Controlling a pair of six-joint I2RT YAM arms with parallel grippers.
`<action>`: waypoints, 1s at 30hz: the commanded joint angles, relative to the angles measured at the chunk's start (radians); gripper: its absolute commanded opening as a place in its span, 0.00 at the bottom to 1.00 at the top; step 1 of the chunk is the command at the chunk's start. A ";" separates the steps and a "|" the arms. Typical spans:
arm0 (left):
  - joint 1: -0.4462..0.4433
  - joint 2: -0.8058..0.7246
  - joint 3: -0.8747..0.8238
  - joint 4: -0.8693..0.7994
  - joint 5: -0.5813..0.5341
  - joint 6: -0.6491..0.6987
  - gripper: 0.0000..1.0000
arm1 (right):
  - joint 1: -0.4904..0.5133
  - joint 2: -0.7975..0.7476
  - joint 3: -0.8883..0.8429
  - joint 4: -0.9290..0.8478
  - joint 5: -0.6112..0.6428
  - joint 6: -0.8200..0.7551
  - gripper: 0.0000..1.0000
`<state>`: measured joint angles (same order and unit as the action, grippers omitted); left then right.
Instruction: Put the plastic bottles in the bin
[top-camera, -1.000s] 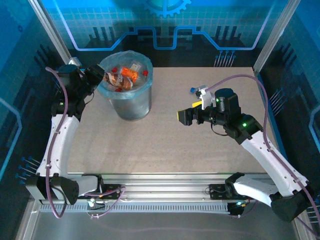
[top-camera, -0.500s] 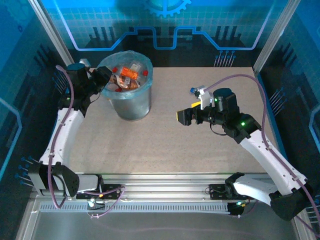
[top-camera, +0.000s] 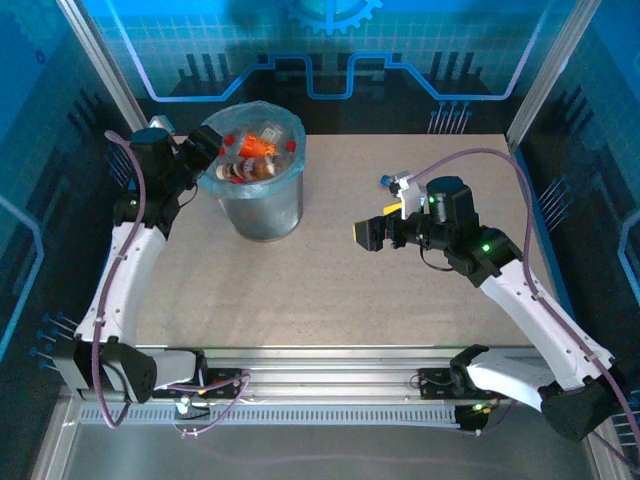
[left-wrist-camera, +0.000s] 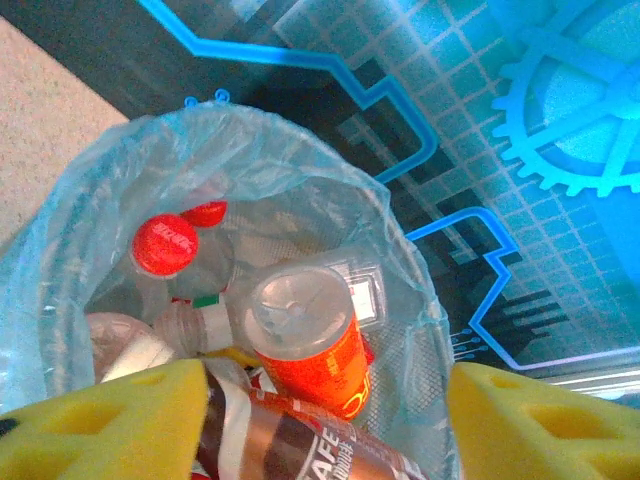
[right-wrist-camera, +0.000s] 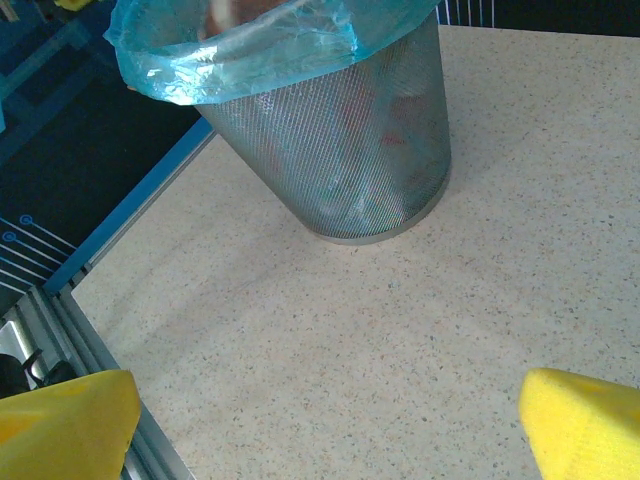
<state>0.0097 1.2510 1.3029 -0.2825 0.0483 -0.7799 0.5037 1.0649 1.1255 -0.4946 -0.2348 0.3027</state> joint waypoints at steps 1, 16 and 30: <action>-0.014 -0.015 0.027 -0.020 -0.010 0.065 0.59 | 0.009 0.017 -0.010 0.016 0.009 -0.011 0.98; -0.139 0.167 0.133 -0.149 0.103 0.200 0.51 | 0.002 0.182 0.084 -0.106 0.149 0.027 0.99; -0.142 0.092 0.200 -0.083 0.067 0.344 0.60 | -0.246 0.615 0.432 -0.251 0.274 -0.136 0.99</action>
<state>-0.1322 1.4044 1.4845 -0.4133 0.1200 -0.5282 0.3153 1.6047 1.5135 -0.6731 -0.0418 0.2253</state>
